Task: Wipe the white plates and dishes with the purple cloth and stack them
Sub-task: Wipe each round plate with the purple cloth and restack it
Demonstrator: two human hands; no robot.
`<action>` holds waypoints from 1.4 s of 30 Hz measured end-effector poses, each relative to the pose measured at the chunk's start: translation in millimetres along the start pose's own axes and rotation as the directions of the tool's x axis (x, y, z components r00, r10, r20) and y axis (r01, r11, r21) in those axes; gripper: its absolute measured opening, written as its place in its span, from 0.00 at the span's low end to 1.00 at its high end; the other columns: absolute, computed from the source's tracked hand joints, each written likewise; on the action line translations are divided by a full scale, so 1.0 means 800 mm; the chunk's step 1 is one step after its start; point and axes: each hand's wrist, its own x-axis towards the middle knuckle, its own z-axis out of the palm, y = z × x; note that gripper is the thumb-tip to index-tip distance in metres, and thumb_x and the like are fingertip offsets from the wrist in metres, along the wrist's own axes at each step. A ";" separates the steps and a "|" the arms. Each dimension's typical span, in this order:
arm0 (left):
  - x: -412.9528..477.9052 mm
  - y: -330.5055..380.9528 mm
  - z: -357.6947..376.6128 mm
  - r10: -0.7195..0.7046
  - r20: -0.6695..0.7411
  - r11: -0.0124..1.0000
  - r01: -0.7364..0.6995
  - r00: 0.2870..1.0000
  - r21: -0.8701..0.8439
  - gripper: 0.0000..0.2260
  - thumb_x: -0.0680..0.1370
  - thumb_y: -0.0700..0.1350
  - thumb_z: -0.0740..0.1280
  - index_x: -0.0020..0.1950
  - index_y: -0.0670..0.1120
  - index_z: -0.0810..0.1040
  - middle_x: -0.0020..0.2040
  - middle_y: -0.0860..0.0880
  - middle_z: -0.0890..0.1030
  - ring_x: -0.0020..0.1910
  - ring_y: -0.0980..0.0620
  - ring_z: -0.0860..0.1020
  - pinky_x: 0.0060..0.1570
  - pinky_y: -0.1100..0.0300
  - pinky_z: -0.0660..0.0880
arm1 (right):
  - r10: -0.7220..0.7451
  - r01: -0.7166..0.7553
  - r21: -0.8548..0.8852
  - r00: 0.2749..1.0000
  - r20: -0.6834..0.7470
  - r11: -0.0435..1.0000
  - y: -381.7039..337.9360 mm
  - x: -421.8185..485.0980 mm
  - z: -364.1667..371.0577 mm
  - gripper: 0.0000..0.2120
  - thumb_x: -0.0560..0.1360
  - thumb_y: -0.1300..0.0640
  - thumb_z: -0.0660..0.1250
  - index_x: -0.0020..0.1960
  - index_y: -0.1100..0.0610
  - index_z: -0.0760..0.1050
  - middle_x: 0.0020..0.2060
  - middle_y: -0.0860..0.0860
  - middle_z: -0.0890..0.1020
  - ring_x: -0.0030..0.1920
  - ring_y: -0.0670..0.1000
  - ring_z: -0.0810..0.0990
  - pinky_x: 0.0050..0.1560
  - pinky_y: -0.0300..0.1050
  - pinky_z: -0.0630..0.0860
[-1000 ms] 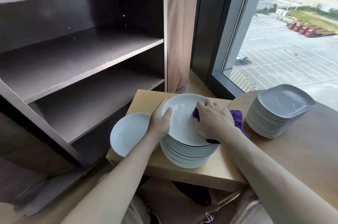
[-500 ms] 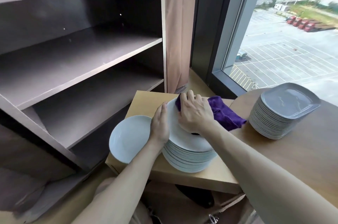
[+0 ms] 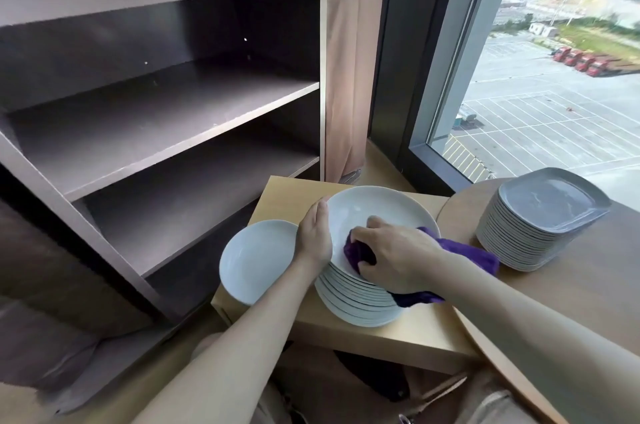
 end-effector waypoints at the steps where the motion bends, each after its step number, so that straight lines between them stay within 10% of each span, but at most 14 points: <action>1: 0.001 -0.001 0.000 0.007 0.000 1.000 -0.007 1.000 0.000 0.19 0.88 0.50 0.51 0.75 0.47 0.73 0.66 0.56 0.75 0.68 0.58 0.71 0.65 0.66 0.65 | 0.028 -0.028 -0.044 1.000 -0.005 0.999 0.008 -0.006 -0.002 0.14 0.78 0.42 0.61 0.61 0.44 0.70 0.47 0.45 0.69 0.41 0.49 0.74 0.36 0.47 0.70; 7: 0.004 -0.008 0.001 0.009 0.013 1.000 -0.009 1.000 -0.013 0.19 0.88 0.49 0.51 0.75 0.47 0.74 0.67 0.56 0.77 0.60 0.69 0.75 0.56 0.78 0.70 | 0.205 -0.235 -0.170 0.963 -0.175 0.957 0.053 0.003 -0.003 0.12 0.80 0.43 0.56 0.56 0.48 0.72 0.45 0.48 0.68 0.43 0.54 0.73 0.39 0.48 0.67; 11: 0.005 -0.007 0.002 -0.017 0.006 0.997 0.018 1.000 -0.079 0.19 0.88 0.49 0.52 0.74 0.47 0.75 0.69 0.53 0.78 0.69 0.56 0.75 0.71 0.58 0.71 | 0.174 -0.256 -0.247 0.934 -0.312 0.934 0.068 0.034 0.002 0.16 0.80 0.42 0.55 0.59 0.50 0.73 0.48 0.51 0.71 0.45 0.56 0.77 0.39 0.48 0.69; 15: 0.005 -0.007 0.005 -0.043 -0.008 0.990 0.041 0.999 -0.135 0.17 0.88 0.48 0.52 0.67 0.54 0.78 0.64 0.55 0.81 0.62 0.63 0.78 0.64 0.63 0.75 | 0.117 -0.225 -0.276 0.926 -0.359 0.934 0.063 0.063 0.015 0.18 0.80 0.42 0.55 0.62 0.51 0.73 0.53 0.53 0.73 0.45 0.58 0.78 0.39 0.50 0.70; 19: 0.007 -0.012 0.006 -0.091 0.003 0.979 0.090 0.996 -0.182 0.19 0.88 0.50 0.51 0.72 0.49 0.77 0.67 0.50 0.80 0.67 0.50 0.77 0.71 0.47 0.72 | 0.136 -0.207 -0.170 0.924 -0.356 0.963 0.058 0.080 0.016 0.17 0.80 0.43 0.57 0.63 0.50 0.74 0.54 0.53 0.73 0.47 0.59 0.78 0.41 0.51 0.73; 30: 0.005 -0.015 0.008 -0.123 -0.045 0.941 0.102 0.991 -0.323 0.18 0.86 0.47 0.55 0.62 0.50 0.84 0.58 0.49 0.86 0.61 0.50 0.82 0.62 0.51 0.78 | 0.204 -0.129 0.245 0.928 -0.312 0.961 0.010 0.092 0.020 0.12 0.79 0.47 0.63 0.60 0.50 0.78 0.51 0.51 0.73 0.47 0.57 0.77 0.43 0.49 0.72; 33: 0.003 -0.009 0.006 -0.123 -0.066 0.943 0.096 0.990 -0.318 0.18 0.86 0.46 0.56 0.56 0.53 0.87 0.55 0.52 0.86 0.60 0.53 0.82 0.58 0.59 0.78 | 0.147 -0.078 0.253 0.952 -0.267 0.964 -0.020 0.079 0.022 0.12 0.80 0.48 0.63 0.59 0.52 0.78 0.52 0.51 0.74 0.49 0.56 0.78 0.45 0.51 0.75; 38: 0.002 -0.012 -0.003 -0.119 -0.003 0.981 0.117 0.993 -0.157 0.19 0.87 0.50 0.52 0.73 0.51 0.76 0.71 0.51 0.77 0.69 0.52 0.75 0.72 0.53 0.71 | 0.028 -0.003 0.201 0.992 -0.123 0.979 -0.022 0.028 0.005 0.14 0.81 0.48 0.62 0.62 0.50 0.80 0.54 0.50 0.75 0.52 0.54 0.78 0.52 0.54 0.78; 42: 0.001 -0.024 -0.018 -0.013 0.141 1.000 0.012 0.990 0.009 0.23 0.80 0.52 0.51 0.73 0.58 0.71 0.69 0.56 0.77 0.66 0.59 0.76 0.65 0.61 0.74 | 0.014 -0.012 0.024 0.998 -0.063 1.000 -0.008 0.003 -0.006 0.12 0.82 0.47 0.62 0.61 0.48 0.79 0.50 0.48 0.73 0.42 0.50 0.78 0.36 0.43 0.73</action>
